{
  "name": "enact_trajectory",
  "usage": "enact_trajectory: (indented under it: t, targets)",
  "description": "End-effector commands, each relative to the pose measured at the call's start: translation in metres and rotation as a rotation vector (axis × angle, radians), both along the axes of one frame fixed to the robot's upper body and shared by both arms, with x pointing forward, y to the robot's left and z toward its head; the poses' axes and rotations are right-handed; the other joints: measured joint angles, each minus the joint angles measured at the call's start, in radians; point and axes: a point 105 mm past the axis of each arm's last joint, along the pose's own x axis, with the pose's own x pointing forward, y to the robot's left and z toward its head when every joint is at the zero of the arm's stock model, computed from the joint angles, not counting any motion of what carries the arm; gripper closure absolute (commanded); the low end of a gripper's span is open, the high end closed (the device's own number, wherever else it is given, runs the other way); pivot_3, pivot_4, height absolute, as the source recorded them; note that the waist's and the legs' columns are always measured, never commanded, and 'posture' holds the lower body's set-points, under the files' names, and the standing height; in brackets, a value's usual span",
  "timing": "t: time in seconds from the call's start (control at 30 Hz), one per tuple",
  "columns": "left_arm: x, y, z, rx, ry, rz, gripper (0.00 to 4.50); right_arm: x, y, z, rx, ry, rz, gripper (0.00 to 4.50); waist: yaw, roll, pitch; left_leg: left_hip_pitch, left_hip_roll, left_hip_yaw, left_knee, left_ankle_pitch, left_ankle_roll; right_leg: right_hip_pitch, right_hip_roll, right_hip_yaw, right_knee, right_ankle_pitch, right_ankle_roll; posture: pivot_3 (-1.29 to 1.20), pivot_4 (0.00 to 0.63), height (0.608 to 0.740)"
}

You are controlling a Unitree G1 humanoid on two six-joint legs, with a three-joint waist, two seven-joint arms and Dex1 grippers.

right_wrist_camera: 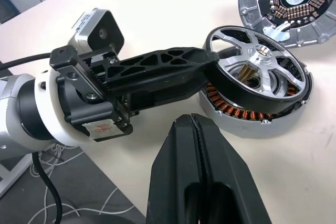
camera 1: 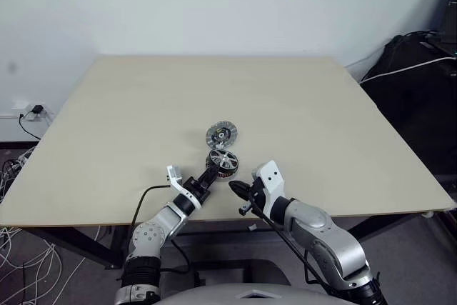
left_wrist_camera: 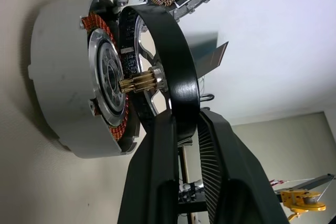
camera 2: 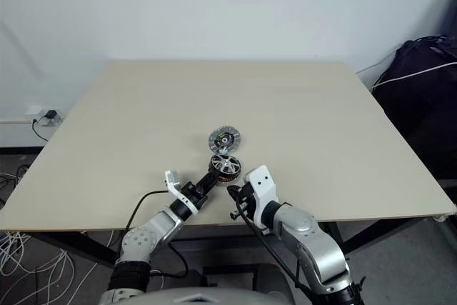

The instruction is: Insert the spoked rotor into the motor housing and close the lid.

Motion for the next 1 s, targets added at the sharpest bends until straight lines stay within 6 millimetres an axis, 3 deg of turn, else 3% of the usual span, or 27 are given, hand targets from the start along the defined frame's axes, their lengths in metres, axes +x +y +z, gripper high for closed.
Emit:
enact_trajectory:
  t: [0.03, 0.33, 0.87, 1.0]
  targets:
    - [0.007, -0.019, 0.017, -0.065, -0.052, -0.021, 2.97, 0.005, 0.005, 0.016, 0.025, -0.062, 0.008, 4.50, 0.000, 0.000, 0.000, 0.000, 0.000, 0.000, 0.000, 0.000, 0.000, 0.000, 0.000, 0.000, 0.000, 0.000, 0.000, 0.00, 0.000, 0.740]
    - [0.008, -0.011, 0.023, -0.057, -0.081, 0.013, 0.04, 0.007, 0.005, 0.017, 0.026, -0.064, 0.008, 4.50, 0.000, 0.000, 0.000, 0.001, 0.000, 0.000, 0.000, 0.000, 0.000, 0.001, 0.000, 0.000, 0.000, 0.000, 0.000, 0.00, 0.000, 0.740]
    - [-0.009, 0.029, 0.025, 0.031, -0.119, 0.160, 0.04, 0.009, 0.010, 0.016, 0.032, -0.070, 0.018, 4.50, 0.000, 0.000, 0.000, 0.003, 0.000, -0.001, 0.001, 0.000, 0.001, 0.004, -0.001, 0.000, 0.000, 0.000, 0.000, 0.00, 0.000, 0.740]
    - [-0.016, 0.033, 0.034, 0.267, -0.292, 0.142, 0.04, 0.015, 0.010, 0.017, 0.023, -0.095, -0.012, 4.50, 0.001, 0.000, 0.000, 0.003, 0.000, 0.000, 0.001, -0.001, 0.001, 0.003, -0.001, 0.000, 0.000, 0.000, 0.000, 0.00, 0.000, 0.740]
